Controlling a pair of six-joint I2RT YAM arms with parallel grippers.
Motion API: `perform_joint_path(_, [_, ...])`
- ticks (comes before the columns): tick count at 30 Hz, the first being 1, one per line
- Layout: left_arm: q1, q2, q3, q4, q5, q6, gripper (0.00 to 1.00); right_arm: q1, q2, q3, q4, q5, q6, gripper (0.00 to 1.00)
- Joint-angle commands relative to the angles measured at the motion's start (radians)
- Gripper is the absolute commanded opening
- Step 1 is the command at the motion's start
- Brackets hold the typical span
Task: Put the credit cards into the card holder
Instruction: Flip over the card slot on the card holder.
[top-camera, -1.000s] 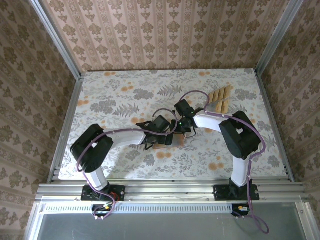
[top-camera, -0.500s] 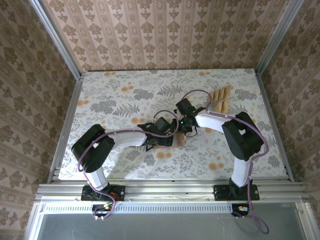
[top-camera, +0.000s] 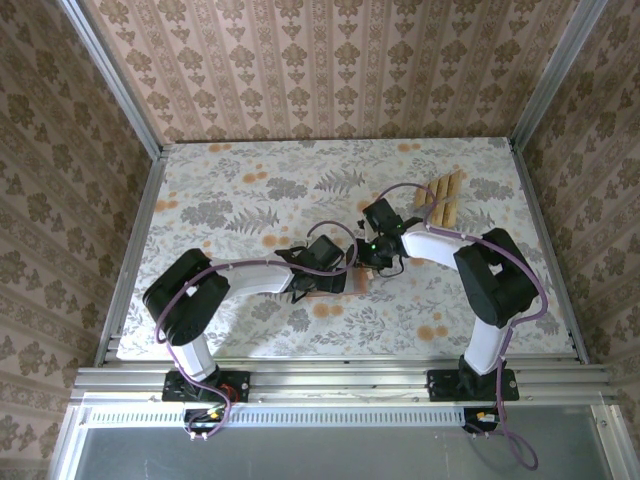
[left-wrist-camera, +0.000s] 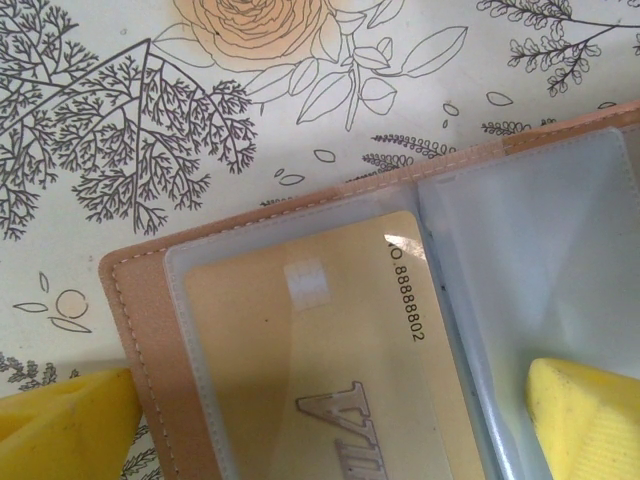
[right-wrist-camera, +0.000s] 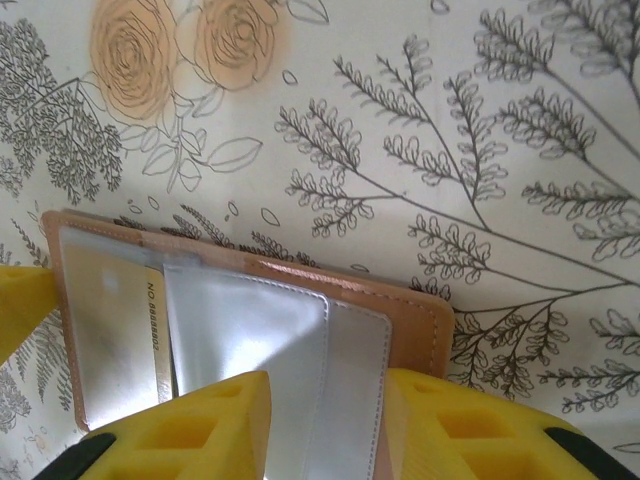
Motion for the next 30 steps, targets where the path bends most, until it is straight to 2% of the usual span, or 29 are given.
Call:
perform_joint_path(1, [-0.007, 0.005, -0.025, -0.024, 0.002, -0.021, 1.0, 0.006, 0.006, -0.02, 0.028, -0.037, 0.026, 0.37])
perform_joint_path(18, [-0.009, 0.001, -0.023, -0.02, 0.003, -0.02, 1.0, 0.027, 0.045, -0.039, 0.078, -0.096, 0.054, 0.35])
perform_joint_path(30, [-0.002, -0.095, -0.008, -0.042, -0.006, -0.001, 1.0, 0.027, 0.03, -0.036, 0.108, -0.167, 0.094, 0.35])
